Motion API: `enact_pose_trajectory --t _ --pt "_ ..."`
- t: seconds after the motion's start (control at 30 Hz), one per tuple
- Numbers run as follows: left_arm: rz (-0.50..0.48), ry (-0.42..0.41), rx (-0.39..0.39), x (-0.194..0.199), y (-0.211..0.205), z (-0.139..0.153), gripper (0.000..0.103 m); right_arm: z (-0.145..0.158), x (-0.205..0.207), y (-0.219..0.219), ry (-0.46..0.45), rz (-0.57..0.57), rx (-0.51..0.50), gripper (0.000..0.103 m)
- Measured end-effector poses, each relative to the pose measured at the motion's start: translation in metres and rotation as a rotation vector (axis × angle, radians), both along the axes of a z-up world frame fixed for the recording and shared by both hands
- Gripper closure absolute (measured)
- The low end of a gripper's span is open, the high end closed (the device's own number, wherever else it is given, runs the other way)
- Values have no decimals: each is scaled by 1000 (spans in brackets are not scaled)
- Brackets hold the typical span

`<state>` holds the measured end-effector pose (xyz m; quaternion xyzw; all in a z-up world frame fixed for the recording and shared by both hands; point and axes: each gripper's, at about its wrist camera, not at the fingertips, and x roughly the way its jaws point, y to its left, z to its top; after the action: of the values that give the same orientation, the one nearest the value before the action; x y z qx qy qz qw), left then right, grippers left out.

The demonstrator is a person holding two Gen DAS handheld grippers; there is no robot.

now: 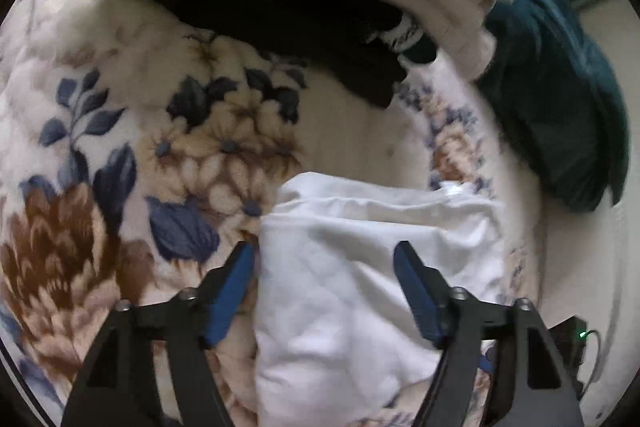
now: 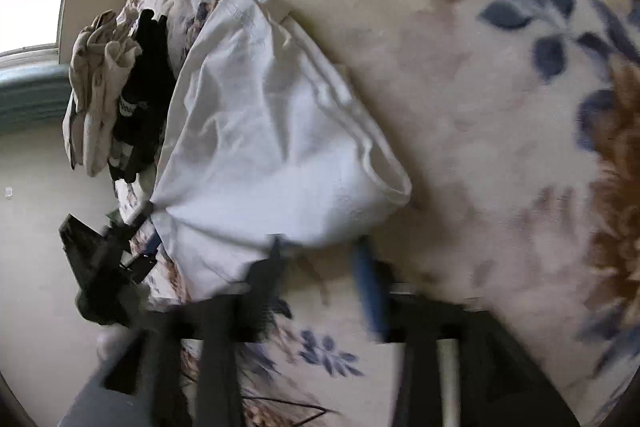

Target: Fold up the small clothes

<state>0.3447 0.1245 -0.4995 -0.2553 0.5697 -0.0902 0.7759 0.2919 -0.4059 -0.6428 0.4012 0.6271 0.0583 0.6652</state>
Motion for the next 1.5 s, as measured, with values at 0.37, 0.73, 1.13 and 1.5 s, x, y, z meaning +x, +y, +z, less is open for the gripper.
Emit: enact_pose_trajectory --t 0.37,0.73,1.13,1.5 --pt "188 106 -192 -41 -3 -57 28 -25 97 -23 -86 161 35 16" --pt "-15 13 -226 -22 -10 -23 91 -21 85 -1 -60 65 96 89" --pt "-138 191 -90 -41 4 -30 79 7 -14 19 99 -21 74 73" --pt "38 160 306 -96 40 -15 20 42 15 9 7 48 -240 46"
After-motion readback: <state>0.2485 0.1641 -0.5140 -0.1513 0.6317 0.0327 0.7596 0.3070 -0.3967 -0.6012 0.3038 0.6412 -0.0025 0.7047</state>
